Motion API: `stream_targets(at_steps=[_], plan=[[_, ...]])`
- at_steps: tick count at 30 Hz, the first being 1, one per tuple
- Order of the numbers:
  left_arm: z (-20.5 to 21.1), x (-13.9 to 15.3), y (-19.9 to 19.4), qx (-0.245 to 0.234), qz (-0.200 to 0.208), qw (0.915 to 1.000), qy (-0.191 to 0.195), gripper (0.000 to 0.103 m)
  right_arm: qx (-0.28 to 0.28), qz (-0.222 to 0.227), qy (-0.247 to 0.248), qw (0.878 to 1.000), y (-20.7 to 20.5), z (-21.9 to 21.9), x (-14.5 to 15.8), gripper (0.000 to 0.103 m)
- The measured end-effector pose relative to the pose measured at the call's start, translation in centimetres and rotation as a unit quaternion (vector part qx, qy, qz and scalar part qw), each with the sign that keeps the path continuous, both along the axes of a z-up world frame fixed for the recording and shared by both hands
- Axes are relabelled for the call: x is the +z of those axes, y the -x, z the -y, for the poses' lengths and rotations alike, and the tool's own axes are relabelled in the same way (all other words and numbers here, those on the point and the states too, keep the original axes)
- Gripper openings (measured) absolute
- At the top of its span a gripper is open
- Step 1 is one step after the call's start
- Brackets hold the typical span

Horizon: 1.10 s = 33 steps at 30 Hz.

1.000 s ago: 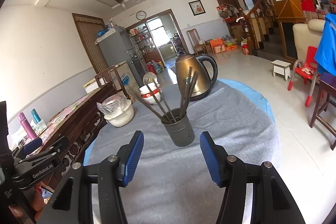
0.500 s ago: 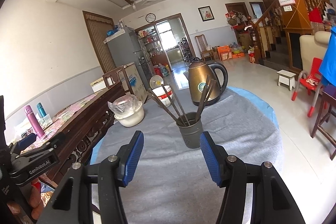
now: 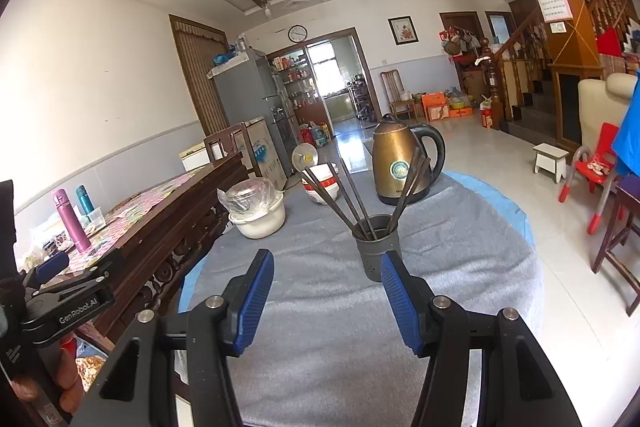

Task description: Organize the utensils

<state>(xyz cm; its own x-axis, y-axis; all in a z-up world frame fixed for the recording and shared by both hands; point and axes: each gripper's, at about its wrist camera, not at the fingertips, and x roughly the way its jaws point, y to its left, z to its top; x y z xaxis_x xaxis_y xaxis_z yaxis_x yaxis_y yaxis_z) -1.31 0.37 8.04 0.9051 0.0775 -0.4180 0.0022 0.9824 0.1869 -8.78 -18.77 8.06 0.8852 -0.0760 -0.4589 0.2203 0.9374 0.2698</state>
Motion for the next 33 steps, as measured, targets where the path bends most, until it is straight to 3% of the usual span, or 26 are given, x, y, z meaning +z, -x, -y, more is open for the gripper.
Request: stream_targets(at_steps=[33], plan=[[-1.6,-0.2,0.4,0.010,-0.003,0.9999,0.013,0.100,0.002,0.003,0.004,1.000,0.4,-0.6,0.1,0.061]])
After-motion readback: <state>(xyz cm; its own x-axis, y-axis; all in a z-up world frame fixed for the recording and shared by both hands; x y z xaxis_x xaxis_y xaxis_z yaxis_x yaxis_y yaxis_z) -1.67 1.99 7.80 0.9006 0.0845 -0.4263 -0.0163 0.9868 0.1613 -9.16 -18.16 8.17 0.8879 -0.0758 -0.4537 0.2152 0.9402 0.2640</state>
